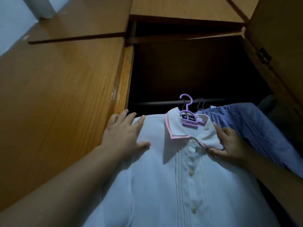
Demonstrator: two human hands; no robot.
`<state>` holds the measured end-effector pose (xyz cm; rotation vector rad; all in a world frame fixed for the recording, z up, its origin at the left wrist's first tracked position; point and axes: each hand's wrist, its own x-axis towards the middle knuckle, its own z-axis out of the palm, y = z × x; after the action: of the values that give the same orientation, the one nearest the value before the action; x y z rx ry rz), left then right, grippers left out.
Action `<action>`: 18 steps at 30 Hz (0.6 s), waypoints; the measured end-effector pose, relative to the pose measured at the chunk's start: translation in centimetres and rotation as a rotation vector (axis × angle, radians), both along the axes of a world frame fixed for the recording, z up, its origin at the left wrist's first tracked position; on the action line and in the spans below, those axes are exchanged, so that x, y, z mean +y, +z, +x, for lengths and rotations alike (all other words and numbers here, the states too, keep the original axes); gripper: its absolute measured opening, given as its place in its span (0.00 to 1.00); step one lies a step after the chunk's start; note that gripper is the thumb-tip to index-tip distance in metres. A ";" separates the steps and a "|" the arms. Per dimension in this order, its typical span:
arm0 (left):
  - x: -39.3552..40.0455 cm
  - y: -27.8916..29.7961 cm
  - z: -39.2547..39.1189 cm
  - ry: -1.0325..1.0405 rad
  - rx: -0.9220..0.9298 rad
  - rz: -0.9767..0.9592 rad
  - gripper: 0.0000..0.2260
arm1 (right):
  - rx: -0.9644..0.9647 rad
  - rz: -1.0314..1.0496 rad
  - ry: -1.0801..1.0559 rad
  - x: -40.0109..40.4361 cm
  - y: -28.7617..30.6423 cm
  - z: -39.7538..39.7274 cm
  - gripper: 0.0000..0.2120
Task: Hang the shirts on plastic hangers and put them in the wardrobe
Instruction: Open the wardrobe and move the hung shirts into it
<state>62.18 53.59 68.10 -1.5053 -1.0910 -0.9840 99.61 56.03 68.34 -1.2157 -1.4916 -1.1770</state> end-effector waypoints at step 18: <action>-0.6 -4.0 -6.2 -0.071 -0.007 -0.137 0.53 | 0.085 0.103 -0.389 2.8 4.4 -8.8 0.51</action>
<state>56.01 52.94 64.14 -1.6623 -1.1362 -0.9804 90.84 58.85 72.76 -1.5081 -1.1465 -1.4165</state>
